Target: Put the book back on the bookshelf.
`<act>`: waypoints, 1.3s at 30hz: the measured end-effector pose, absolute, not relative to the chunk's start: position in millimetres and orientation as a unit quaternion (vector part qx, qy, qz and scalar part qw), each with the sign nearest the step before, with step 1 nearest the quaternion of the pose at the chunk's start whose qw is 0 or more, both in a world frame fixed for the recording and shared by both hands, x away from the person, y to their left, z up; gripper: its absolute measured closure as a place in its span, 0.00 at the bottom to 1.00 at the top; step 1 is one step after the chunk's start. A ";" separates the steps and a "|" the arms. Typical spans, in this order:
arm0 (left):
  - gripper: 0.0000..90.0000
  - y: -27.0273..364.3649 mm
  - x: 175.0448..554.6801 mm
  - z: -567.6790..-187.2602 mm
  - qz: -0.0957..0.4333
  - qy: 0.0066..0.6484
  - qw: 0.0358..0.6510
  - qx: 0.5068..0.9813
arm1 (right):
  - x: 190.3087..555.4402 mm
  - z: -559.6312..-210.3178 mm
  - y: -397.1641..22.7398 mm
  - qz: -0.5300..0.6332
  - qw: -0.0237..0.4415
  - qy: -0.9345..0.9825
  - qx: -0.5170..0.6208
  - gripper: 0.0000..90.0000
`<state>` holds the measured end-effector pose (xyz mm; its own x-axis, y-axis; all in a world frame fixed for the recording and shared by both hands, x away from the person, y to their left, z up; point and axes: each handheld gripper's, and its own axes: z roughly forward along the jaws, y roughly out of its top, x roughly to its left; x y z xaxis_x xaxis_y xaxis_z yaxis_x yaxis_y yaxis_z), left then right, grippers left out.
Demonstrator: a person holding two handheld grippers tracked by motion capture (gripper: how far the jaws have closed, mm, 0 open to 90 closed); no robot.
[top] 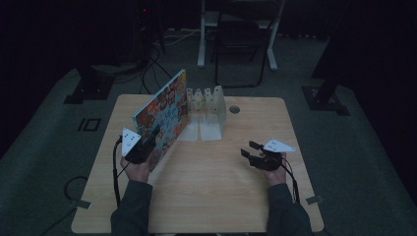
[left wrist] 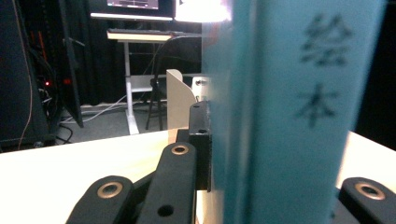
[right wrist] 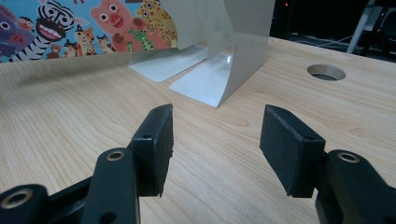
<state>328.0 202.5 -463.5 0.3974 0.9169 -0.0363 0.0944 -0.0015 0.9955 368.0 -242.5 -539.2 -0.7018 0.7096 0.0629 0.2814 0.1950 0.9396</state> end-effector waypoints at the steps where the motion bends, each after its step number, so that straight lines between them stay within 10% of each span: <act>1: 0.91 201.7 329.4 -464.5 0.360 0.417 0.572 0.608 | 368.1 -539.4 -242.4 0.540 0.197 0.748 0.332 0.49; 39: 0.91 176.1 354.7 -474.3 0.363 0.435 0.560 0.604 | 366.9 -540.7 -245.5 0.540 0.196 0.747 0.336 0.49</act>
